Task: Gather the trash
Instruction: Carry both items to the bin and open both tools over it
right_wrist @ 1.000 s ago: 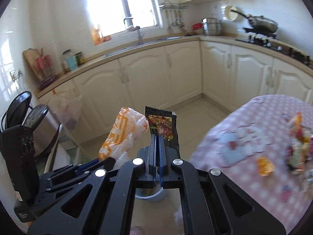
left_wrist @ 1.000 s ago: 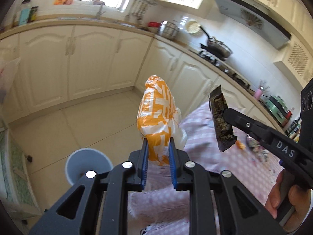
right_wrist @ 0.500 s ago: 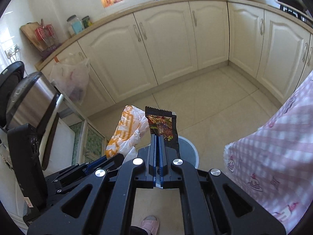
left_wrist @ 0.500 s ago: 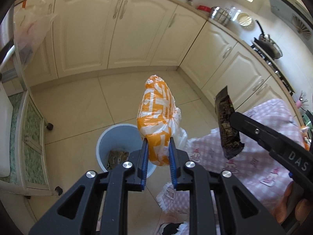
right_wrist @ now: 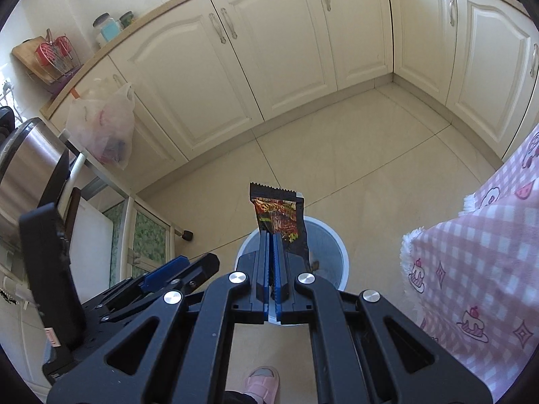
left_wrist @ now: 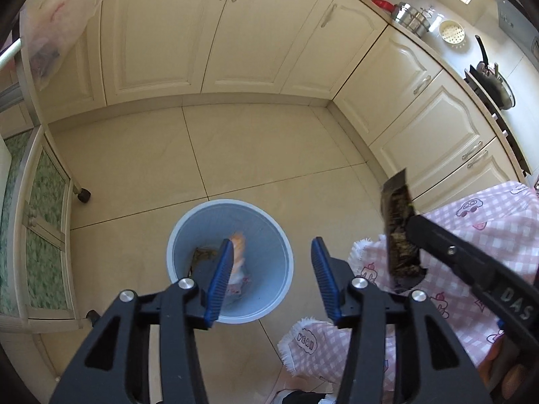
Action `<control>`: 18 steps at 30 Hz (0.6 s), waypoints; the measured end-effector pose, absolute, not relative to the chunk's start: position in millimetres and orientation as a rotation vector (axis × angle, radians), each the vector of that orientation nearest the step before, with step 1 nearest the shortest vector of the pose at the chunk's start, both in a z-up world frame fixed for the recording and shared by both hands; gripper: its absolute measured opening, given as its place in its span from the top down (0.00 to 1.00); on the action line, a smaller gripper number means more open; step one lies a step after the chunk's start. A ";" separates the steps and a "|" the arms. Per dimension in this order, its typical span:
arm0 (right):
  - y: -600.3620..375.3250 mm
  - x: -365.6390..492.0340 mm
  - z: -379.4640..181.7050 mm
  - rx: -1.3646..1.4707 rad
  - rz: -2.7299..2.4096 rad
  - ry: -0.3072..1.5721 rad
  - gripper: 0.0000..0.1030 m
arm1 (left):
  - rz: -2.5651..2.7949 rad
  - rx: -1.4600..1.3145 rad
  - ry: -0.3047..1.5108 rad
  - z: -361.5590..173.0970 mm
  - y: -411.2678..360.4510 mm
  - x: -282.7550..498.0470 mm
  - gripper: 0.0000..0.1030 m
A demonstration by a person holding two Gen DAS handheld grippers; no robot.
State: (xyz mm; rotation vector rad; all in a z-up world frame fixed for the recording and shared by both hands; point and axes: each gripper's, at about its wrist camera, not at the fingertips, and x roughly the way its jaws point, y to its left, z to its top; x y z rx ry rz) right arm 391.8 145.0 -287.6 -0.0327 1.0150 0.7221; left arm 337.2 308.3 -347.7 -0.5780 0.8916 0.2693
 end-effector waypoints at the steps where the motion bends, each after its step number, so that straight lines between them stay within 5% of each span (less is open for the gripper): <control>1: 145.9 391.7 -289.1 -0.032 0.723 1.019 0.99 | 0.272 -0.577 0.886 -347.6 309.4 335.3 0.54; 18: 174.2 401.5 -291.4 -0.018 0.764 1.025 0.96 | 0.298 -0.670 0.856 -341.1 328.8 320.0 0.54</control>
